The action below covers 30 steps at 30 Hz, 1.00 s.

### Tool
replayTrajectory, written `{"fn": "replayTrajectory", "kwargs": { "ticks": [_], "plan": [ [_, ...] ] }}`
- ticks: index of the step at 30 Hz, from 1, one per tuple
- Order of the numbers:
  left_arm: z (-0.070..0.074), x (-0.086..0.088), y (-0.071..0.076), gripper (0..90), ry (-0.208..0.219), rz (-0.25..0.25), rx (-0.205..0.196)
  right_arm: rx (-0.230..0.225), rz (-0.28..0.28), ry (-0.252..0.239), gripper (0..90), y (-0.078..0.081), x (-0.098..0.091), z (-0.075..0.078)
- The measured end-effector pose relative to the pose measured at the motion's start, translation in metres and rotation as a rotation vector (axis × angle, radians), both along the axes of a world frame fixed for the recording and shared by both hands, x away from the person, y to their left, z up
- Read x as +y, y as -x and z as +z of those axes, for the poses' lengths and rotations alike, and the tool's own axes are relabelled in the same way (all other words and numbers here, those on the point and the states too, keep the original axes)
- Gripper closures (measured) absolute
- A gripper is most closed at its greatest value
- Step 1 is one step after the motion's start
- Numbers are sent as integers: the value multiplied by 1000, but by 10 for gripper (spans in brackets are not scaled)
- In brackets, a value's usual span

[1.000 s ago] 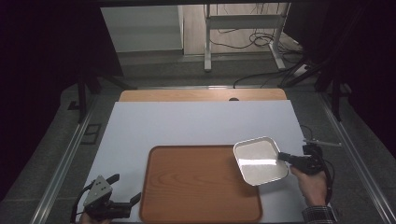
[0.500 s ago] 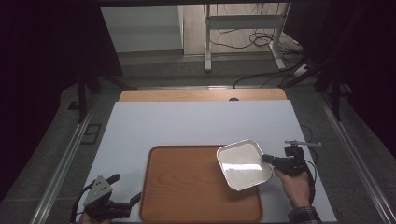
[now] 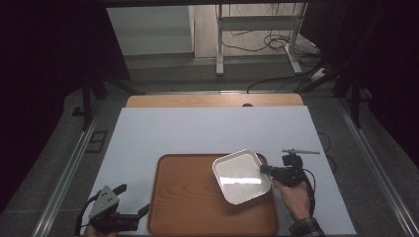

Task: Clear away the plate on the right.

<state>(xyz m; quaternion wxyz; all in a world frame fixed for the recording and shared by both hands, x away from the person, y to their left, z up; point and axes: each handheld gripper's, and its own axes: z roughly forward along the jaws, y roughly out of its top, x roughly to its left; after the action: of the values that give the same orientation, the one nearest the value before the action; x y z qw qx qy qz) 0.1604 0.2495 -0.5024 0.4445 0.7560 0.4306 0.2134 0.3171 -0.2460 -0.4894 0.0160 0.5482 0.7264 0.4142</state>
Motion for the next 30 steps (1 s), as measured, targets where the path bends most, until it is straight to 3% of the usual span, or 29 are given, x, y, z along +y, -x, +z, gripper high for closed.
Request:
{"fn": "replayTrajectory", "kwargs": {
  "ticks": [18, 26, 30],
  "plan": [
    [0, -1, 0, 0, -8, -5, -2, 9, 42, 31, 881, -5, 55, -16],
    [0, -1, 0, 0, -15, -8, -3, 17, 17, 74, 881, -13, 61, -27],
    [0, -2, 0, 0, -20, -11, -4, 21, 21, 63, 870, -17, 59, -33]
  ]
}}
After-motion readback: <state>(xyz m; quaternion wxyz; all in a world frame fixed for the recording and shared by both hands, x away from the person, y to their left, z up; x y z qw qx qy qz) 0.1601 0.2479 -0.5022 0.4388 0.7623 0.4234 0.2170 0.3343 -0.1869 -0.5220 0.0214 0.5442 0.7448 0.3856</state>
